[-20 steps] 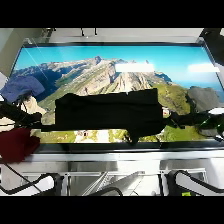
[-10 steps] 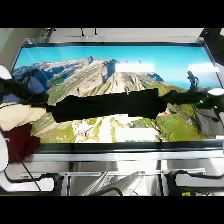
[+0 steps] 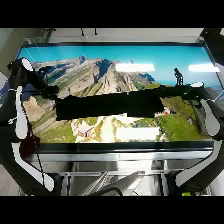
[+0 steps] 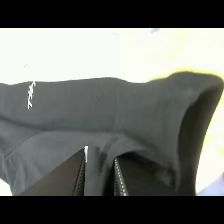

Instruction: Fold the shirts.

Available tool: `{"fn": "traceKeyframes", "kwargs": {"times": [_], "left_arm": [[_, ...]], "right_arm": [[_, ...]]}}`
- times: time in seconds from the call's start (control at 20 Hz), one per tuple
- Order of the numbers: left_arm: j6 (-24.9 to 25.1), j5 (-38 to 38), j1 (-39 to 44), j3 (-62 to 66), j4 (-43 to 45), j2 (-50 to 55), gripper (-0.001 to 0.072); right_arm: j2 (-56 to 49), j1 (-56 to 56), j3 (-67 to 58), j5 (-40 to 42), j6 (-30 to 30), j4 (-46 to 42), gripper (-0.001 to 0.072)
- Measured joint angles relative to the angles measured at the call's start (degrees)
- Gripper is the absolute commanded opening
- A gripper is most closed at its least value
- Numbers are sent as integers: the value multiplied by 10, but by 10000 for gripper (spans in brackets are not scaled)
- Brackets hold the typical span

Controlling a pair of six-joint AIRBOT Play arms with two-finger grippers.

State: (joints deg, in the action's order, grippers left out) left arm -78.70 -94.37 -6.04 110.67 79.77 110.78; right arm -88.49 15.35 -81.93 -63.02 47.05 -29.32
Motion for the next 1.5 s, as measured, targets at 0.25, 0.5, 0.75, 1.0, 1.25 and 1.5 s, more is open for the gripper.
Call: {"fn": "traceKeyframes", "kwargs": {"times": [0.25,0.5,0.75,1.0,1.25,1.5], "left_arm": [[-30,-13,4,53,0,21,705],[-41,-2,2,42,2,-23,704],[-45,1,7,3,-3,-68,704],[-49,0,17,-26,-4,-83,703],[-53,4,34,-13,-4,-86,703],[-53,21,63,4,-5,-86,703]], "right_arm": [[-10,6,-23,-12,-2,-34,324],[-12,5,-28,-71,5,-82,322],[-12,2,-28,-118,9,-116,154],[-12,2,-33,-144,-6,-71,19],[-12,2,-56,-104,-21,-16,18],[-27,2,-63,2,-25,2,175]]}}
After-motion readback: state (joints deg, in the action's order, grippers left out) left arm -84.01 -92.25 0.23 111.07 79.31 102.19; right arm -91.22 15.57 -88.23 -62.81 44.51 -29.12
